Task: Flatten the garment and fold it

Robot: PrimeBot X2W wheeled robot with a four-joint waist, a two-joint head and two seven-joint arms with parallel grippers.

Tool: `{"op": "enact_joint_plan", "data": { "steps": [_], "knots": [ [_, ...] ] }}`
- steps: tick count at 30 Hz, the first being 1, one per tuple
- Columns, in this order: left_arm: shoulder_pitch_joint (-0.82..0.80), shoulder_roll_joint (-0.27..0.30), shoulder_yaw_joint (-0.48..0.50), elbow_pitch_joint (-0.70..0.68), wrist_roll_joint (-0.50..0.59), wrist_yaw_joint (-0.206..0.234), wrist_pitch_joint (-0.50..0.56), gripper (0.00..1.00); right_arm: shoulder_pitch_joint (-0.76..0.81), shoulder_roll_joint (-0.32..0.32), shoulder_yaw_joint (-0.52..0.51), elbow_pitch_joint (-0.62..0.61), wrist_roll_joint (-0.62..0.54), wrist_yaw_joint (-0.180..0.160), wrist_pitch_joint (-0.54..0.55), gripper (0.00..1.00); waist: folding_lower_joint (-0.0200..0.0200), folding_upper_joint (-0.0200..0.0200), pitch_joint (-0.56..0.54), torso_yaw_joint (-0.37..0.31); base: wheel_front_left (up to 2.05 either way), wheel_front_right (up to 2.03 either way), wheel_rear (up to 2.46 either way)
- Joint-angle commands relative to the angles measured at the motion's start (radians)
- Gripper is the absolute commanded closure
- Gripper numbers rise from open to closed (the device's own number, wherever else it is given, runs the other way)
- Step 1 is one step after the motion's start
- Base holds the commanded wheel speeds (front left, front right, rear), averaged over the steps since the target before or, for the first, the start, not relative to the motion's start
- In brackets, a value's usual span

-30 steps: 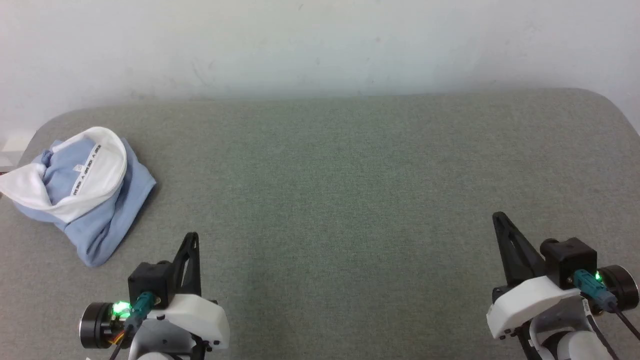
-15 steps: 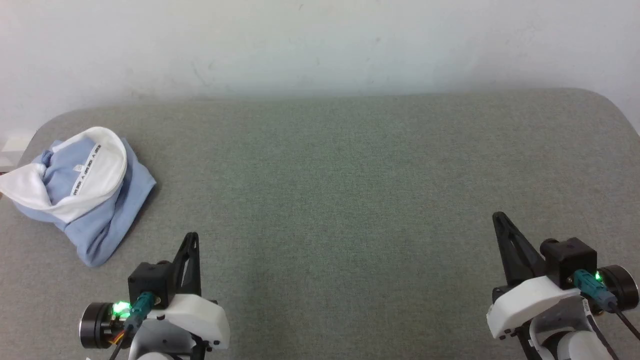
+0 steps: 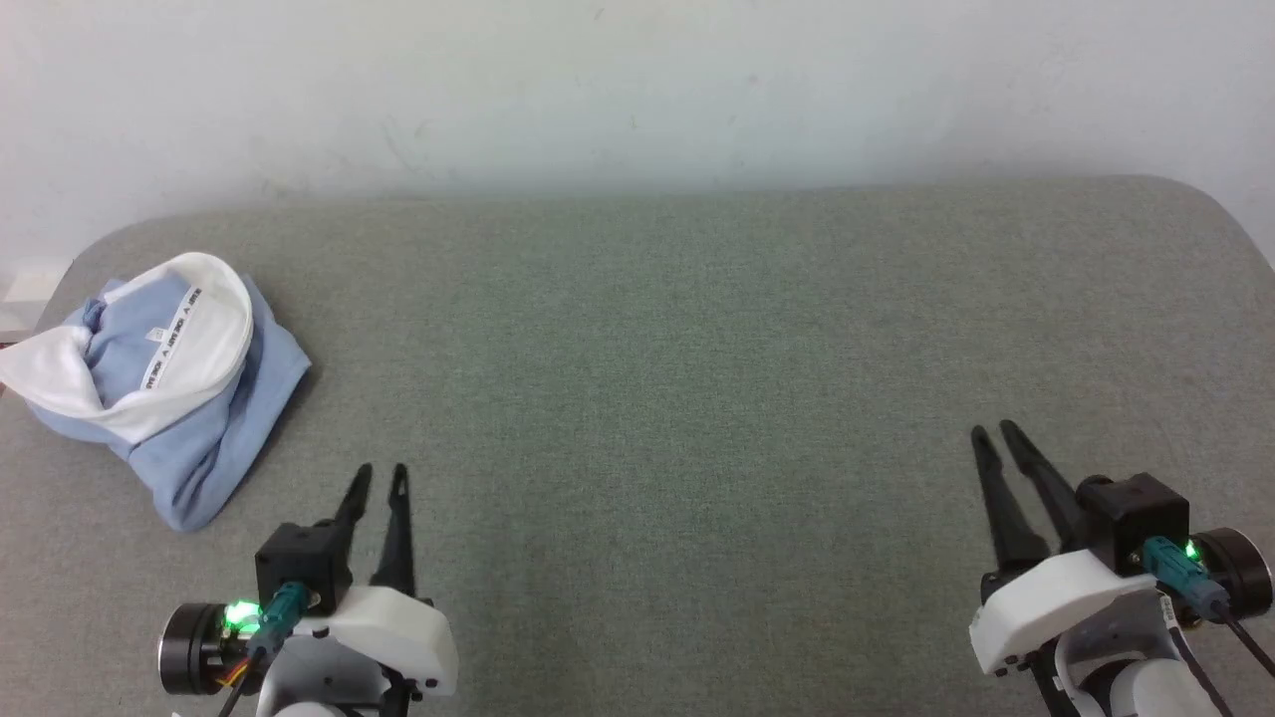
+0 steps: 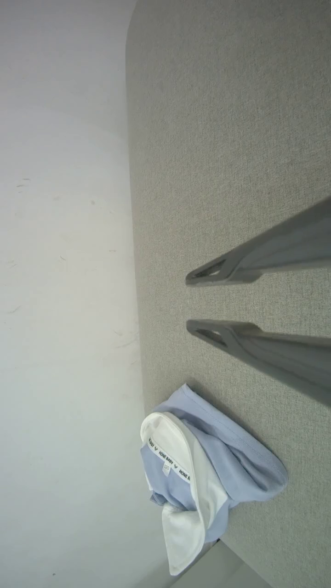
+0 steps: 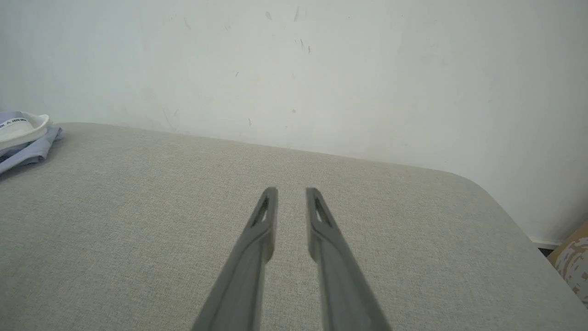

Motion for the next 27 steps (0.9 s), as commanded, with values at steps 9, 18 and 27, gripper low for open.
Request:
{"op": "enact_joint_plan", "data": {
  "steps": [9,18,27],
  "knots": [
    [0.001,0.0,-0.006,0.009,-0.009,0.007,-0.016,0.0,0.001,0.0,-0.006,0.003,0.011,0.0,-0.016,0.0,0.0,0.0,0.001,0.0,0.0,0.0,0.0],
    [0.003,-0.001,-0.009,0.019,-0.017,0.015,-0.035,0.0,0.002,0.001,-0.012,-0.001,0.018,0.0,-0.035,0.0,0.0,0.0,0.004,0.001,0.0,0.0,0.0],
    [0.004,-0.001,-0.013,0.025,-0.025,0.024,-0.054,0.0,0.004,0.001,-0.012,0.004,0.03,0.0,-0.054,0.0,0.0,0.0,0.003,0.014,0.0,0.0,0.0]
  ]
}}
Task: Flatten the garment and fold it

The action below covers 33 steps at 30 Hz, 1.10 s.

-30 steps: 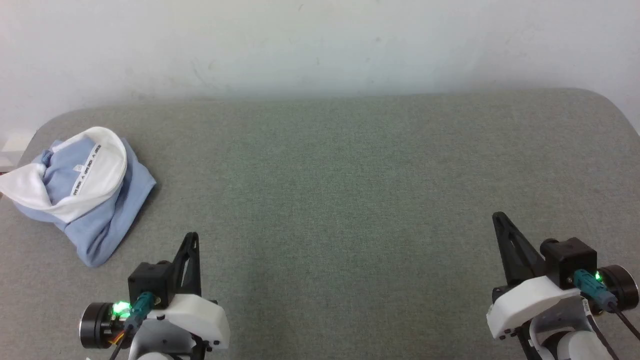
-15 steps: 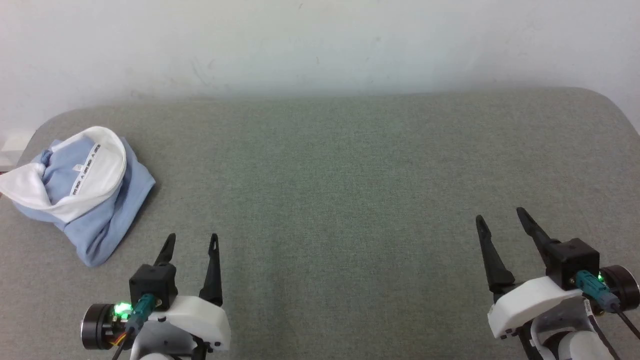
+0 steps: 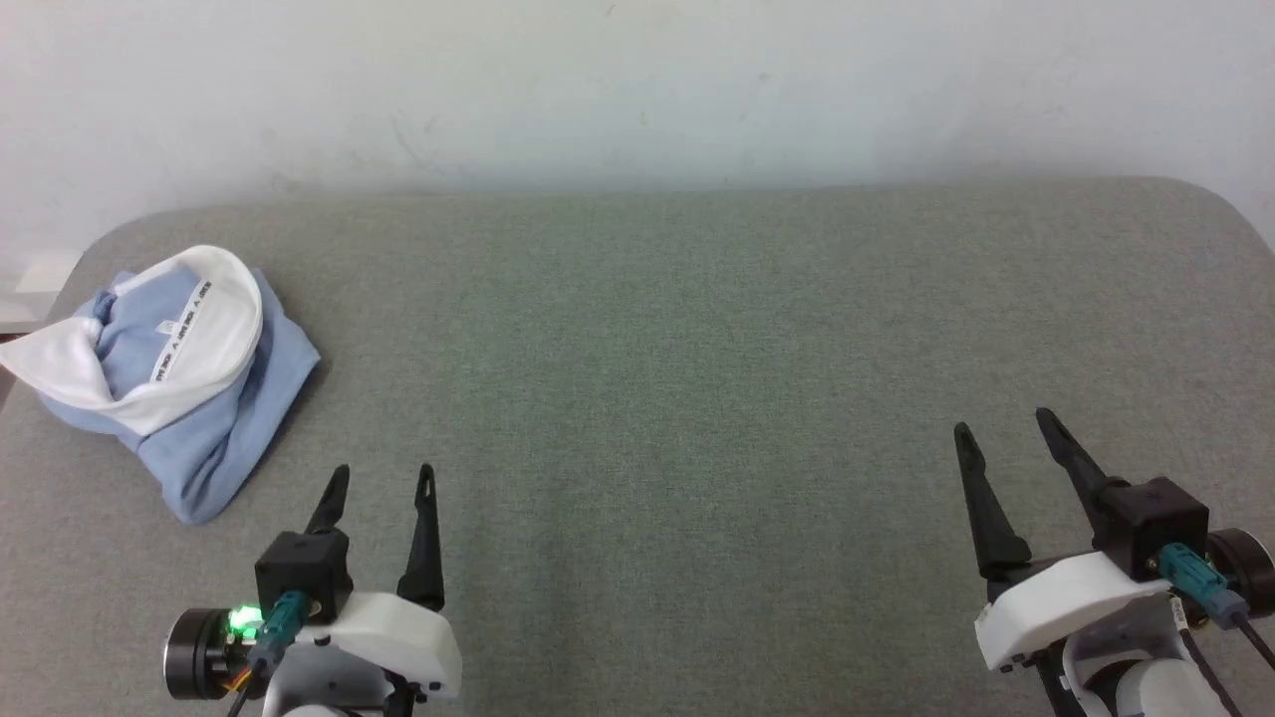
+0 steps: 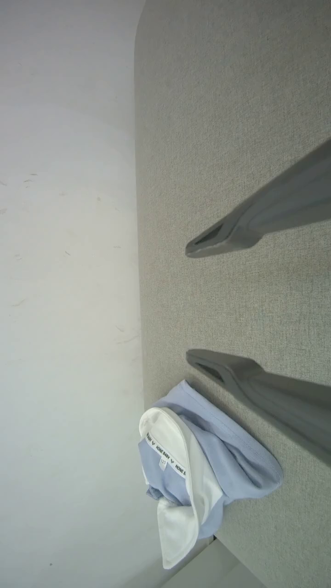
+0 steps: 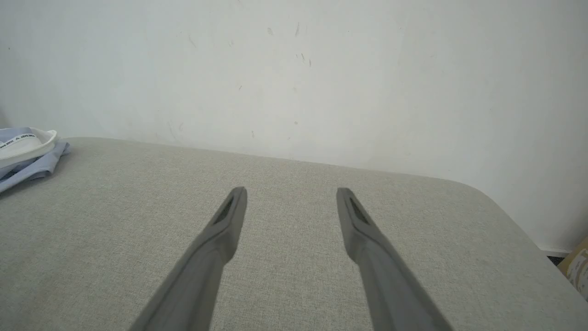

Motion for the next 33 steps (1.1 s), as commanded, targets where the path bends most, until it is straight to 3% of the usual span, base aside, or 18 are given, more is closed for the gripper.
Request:
{"op": "enact_joint_plan", "data": {
  "steps": [1,33],
  "knots": [
    [0.004,-0.001,-0.003,0.006,-0.006,0.011,-0.01,0.0,0.005,0.001,-0.002,0.0,0.009,0.0,-0.01,0.0,0.0,0.0,-0.001,0.004,0.0,0.0,0.0],
    [0.035,-0.003,-0.001,0.008,-0.026,0.043,-0.077,0.0,0.021,0.002,0.034,-0.002,-0.004,-0.001,-0.077,0.0,0.0,0.0,-0.01,0.177,0.0,0.0,0.0]
  ]
}}
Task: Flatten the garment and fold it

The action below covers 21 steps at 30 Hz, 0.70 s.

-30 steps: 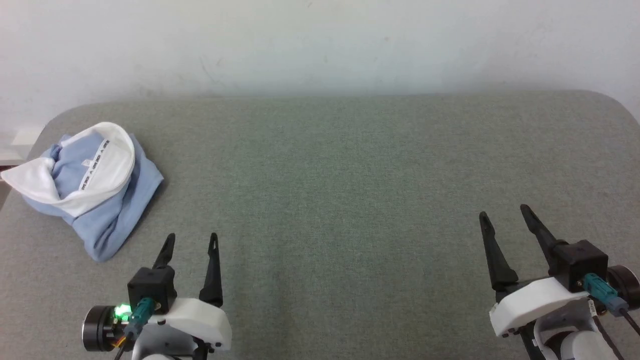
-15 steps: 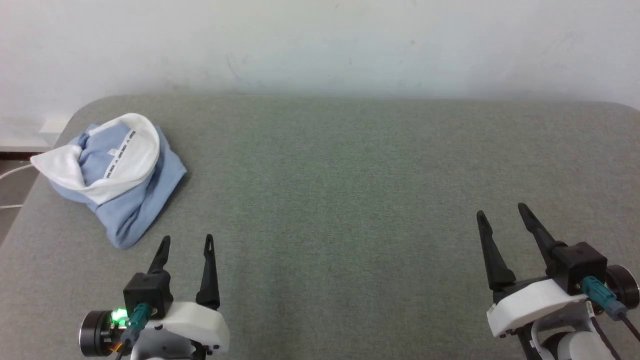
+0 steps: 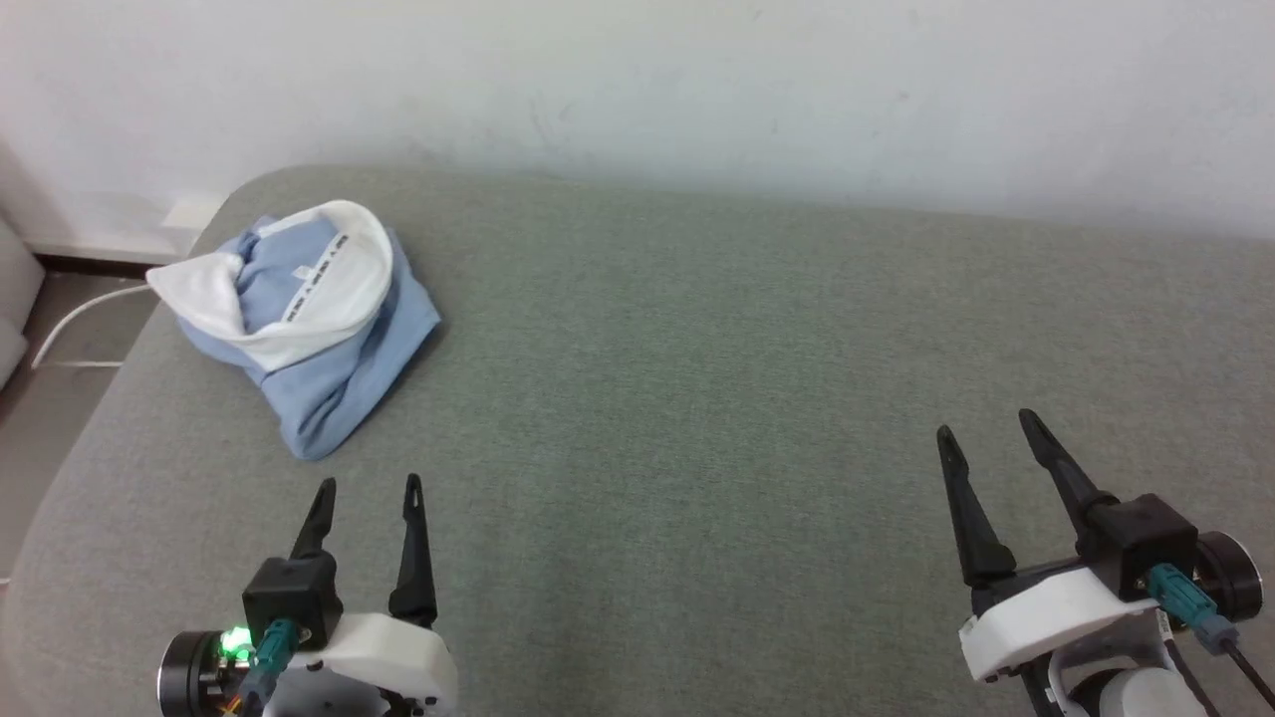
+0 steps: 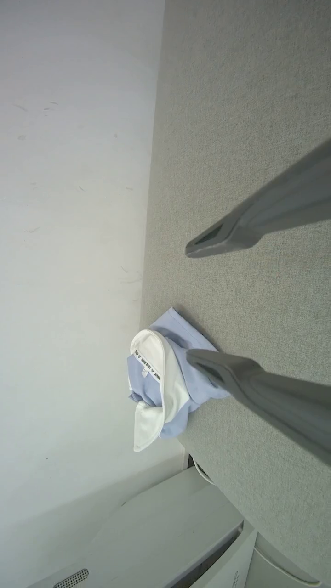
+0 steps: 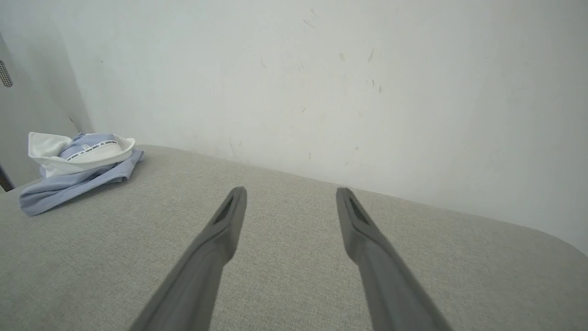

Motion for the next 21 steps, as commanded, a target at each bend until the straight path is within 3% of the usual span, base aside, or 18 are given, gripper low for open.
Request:
{"op": "enact_joint_plan", "data": {
  "steps": [1,21],
  "knots": [
    [0.009,-0.003,-0.001,0.001,-0.008,0.011,-0.01,0.0,0.009,0.002,0.003,-0.002,-0.004,-0.001,-0.009,0.0,-0.0001,0.0,-0.002,0.024,0.0,0.0,0.0],
    [0.024,-0.003,-0.006,0.01,-0.015,0.016,-0.05,0.0,0.019,0.002,0.009,0.015,0.008,-0.001,-0.049,0.0,-0.0001,0.0,-0.008,0.164,0.0,0.0,0.0]
  ]
}}
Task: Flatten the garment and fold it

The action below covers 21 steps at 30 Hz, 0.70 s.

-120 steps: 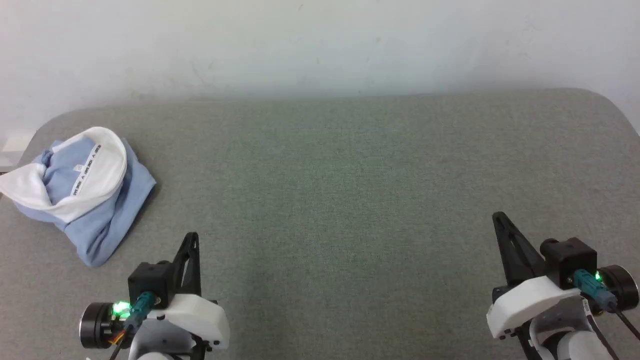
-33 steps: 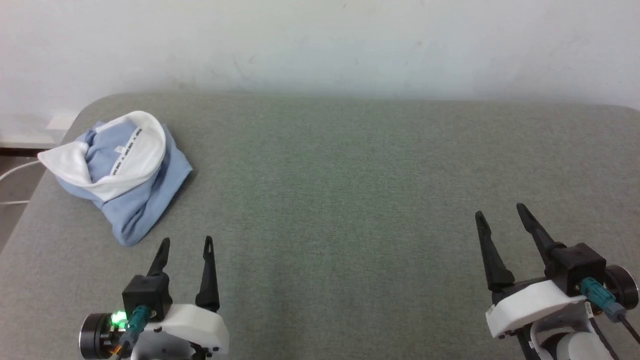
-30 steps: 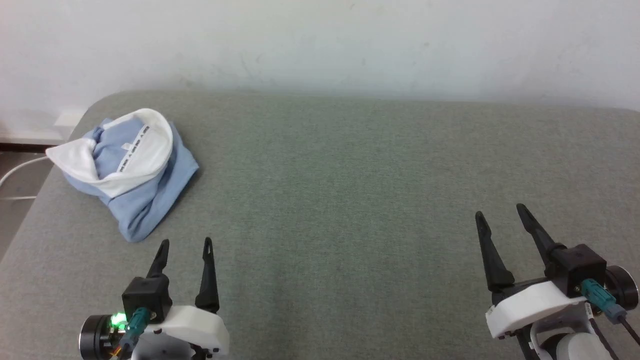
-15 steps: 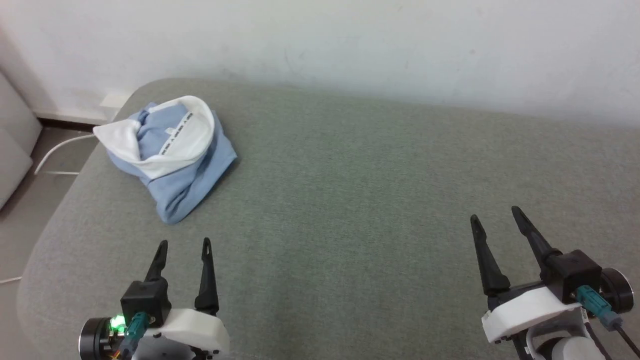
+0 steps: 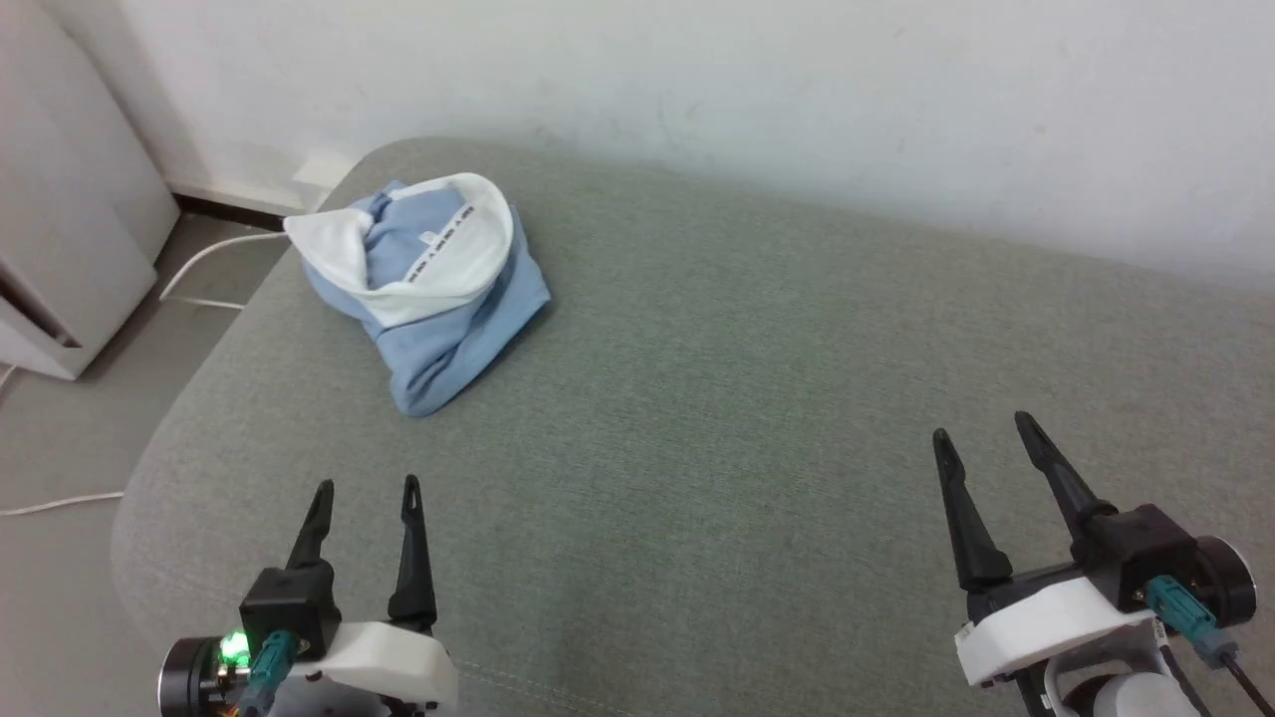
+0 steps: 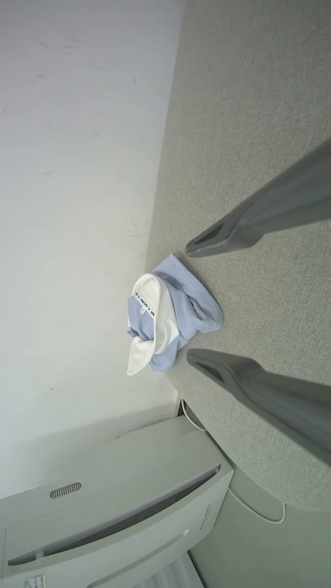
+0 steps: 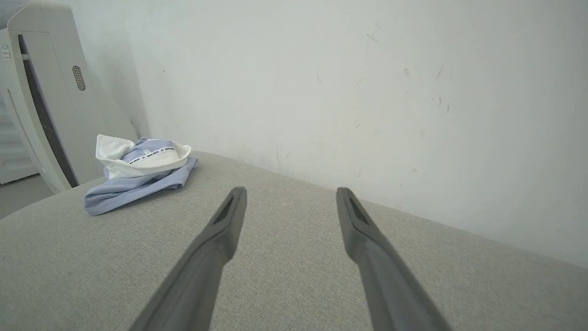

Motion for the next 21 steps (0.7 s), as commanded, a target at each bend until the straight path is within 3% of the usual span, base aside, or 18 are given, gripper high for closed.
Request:
{"op": "enact_joint_plan", "data": {
  "steps": [1,21],
  "knots": [
    [0.02,-0.003,-0.002,0.003,-0.005,0.008,-0.01,0.0,0.014,0.002,0.0,0.005,0.004,-0.001,-0.007,0.0,0.0,0.0,-0.002,0.018,0.0,0.0,0.0],
    [0.031,-0.004,-0.012,0.009,-0.017,0.024,-0.052,0.0,0.018,0.003,0.015,0.025,0.021,-0.002,-0.049,0.0,-0.0001,0.0,0.005,0.107,0.0,0.0,0.0]
  ]
}}
